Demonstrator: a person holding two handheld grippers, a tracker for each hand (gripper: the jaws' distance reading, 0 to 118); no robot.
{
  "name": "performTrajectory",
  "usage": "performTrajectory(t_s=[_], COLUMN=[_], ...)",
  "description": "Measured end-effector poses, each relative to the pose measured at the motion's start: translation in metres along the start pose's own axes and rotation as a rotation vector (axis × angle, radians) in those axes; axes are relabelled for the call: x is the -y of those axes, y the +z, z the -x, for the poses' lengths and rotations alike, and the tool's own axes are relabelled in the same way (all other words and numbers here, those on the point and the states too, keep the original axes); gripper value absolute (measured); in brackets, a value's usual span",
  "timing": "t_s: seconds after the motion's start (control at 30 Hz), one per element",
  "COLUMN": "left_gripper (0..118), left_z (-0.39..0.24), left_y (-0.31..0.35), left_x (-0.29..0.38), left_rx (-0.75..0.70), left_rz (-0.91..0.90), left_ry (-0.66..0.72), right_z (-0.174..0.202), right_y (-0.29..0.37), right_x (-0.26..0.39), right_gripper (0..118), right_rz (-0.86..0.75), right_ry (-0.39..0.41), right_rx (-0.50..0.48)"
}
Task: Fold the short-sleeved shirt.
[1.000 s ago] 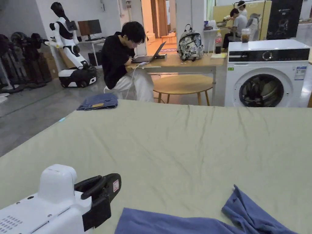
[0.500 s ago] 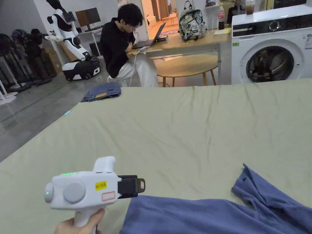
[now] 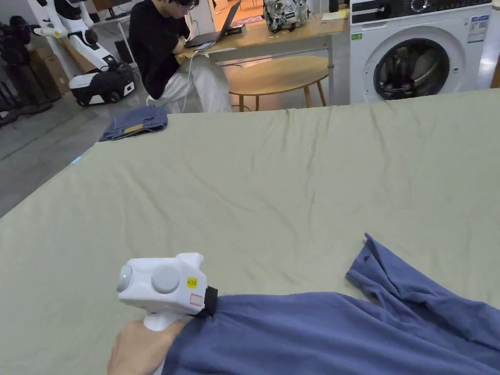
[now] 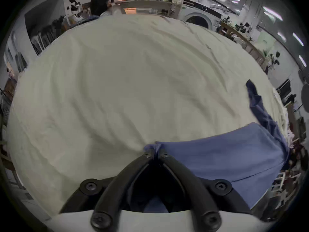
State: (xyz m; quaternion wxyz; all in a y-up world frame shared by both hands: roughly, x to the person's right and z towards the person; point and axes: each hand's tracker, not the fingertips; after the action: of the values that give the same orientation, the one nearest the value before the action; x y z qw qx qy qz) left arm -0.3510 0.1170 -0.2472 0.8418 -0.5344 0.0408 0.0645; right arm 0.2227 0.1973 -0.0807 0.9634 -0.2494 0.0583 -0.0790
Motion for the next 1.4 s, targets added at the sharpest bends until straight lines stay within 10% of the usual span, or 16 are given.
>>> performTrajectory(t_s=[0.1,0.23,0.4,0.53,0.6,0.77,1.4], left_gripper=[0,0,0,0,0,0,0], left_z=[0.0,-0.005,-0.006,-0.006,-0.003,0.027,0.025], left_y=[-0.011,0.001,0.009,0.012,0.014,0.062,0.379], left_x=[-0.002,0.008,0.017,0.022,0.026,0.041,-0.051], left_rx=[-0.017,0.004,0.021,0.045,0.071,0.202,0.262], left_rz=[0.004,-0.004,-0.034,-0.041,-0.074,-0.328,-1.091], left_ry=[-0.035,-0.024,0.007,0.026,0.051,0.19,-0.025], right_z=[-0.001,-0.017,-0.037,-0.032,-0.028,-0.018,0.047], right_y=[-0.007,-0.037,-0.096,-0.092,-0.088,-0.062,-0.008], right_x=[0.0,0.013,0.045,0.057,0.052,0.016,-0.268], right_gripper=[0,67,67,13,6,5,5], right_rz=[0.088,0.168,0.321,0.315,0.318,0.196,-0.319], right_ry=[-0.041,-0.208,-0.354,-0.374,-0.385,-0.265,-0.003], right_rx=[0.034,0.043,0.117,0.057,0.042,-0.012,-0.165])
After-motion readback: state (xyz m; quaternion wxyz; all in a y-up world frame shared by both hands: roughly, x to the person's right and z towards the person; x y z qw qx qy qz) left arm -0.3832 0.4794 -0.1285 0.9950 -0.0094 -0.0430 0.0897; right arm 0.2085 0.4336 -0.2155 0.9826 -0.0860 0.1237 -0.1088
